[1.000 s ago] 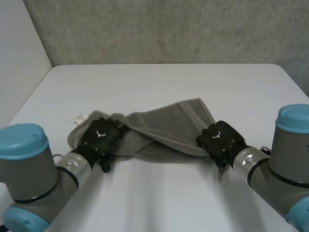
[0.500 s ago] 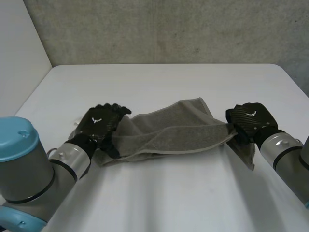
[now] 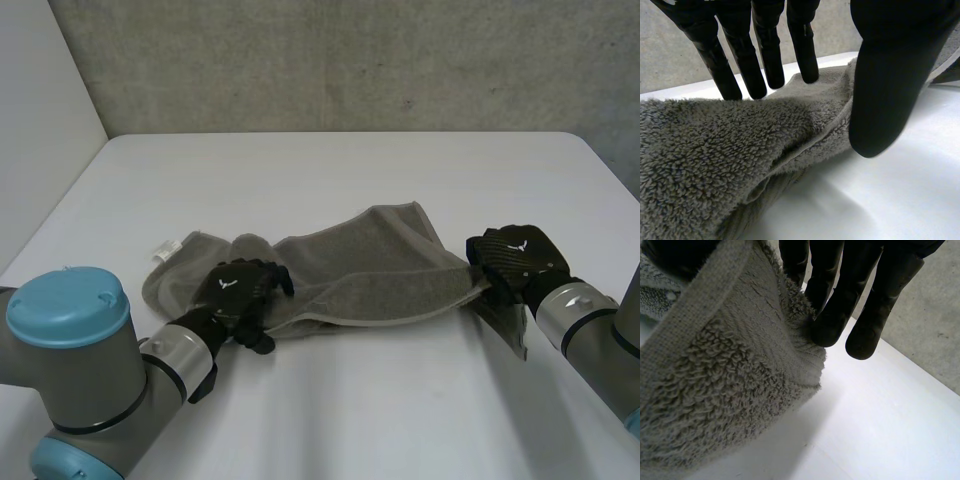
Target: Fold the towel.
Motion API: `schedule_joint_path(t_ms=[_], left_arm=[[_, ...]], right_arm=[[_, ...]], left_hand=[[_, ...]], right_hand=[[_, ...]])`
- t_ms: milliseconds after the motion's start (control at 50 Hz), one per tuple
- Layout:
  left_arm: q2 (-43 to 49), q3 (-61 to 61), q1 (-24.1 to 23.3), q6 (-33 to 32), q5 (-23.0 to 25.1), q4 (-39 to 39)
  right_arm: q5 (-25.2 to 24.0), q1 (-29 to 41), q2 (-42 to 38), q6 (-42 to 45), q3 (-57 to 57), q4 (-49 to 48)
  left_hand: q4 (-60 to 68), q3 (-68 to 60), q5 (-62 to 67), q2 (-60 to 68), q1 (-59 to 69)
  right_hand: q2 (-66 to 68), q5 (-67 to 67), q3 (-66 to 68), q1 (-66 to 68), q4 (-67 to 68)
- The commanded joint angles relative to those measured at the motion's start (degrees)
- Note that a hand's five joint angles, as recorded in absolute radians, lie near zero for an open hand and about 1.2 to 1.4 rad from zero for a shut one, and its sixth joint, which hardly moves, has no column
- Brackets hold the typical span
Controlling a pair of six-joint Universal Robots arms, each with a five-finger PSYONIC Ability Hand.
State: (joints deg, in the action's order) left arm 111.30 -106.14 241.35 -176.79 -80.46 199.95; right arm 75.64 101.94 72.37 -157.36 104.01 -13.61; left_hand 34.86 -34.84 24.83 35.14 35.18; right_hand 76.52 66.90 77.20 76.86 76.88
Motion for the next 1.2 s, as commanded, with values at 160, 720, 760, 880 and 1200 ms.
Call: schedule_joint_path(t_ms=[160,720,760,880,1200], left_arm=[[1.2,-0.5,-1.0,0.0,0.0,1.8],[5.8,1.4,-5.8,-0.8,-0.1,7.7],[6.4,1.8,-5.8,-0.8,-0.2,7.7],[8.4,3.2,-5.9,-0.8,-0.3,7.7],[5.6,4.9,-4.8,-10.2,-6.4,7.5]], right_arm=[[0.0,0.0,-1.4,0.3,-0.2,-0.3],[0.2,0.5,-2.2,0.6,0.0,-0.7],[0.3,0.5,-2.2,0.6,0.0,-0.7],[0.3,0.5,-2.2,0.6,0.0,-0.7],[0.4,0.8,-0.3,0.6,-0.6,-0.5]], left_hand=[[12.4,-12.4,12.4,12.1,12.0],[11.9,-11.9,11.9,11.6,11.5],[14.2,-14.2,14.2,13.9,13.9],[19.6,-19.6,19.6,19.3,19.3],[45.1,-45.2,45.2,44.9,44.8]], right_hand=[[3.5,3.1,2.8,3.1,3.1],[3.5,3.1,2.8,3.1,3.1],[3.5,3.1,2.8,3.1,3.1],[3.5,3.1,2.8,3.1,3.1],[3.5,3.1,2.8,3.1,3.1]])
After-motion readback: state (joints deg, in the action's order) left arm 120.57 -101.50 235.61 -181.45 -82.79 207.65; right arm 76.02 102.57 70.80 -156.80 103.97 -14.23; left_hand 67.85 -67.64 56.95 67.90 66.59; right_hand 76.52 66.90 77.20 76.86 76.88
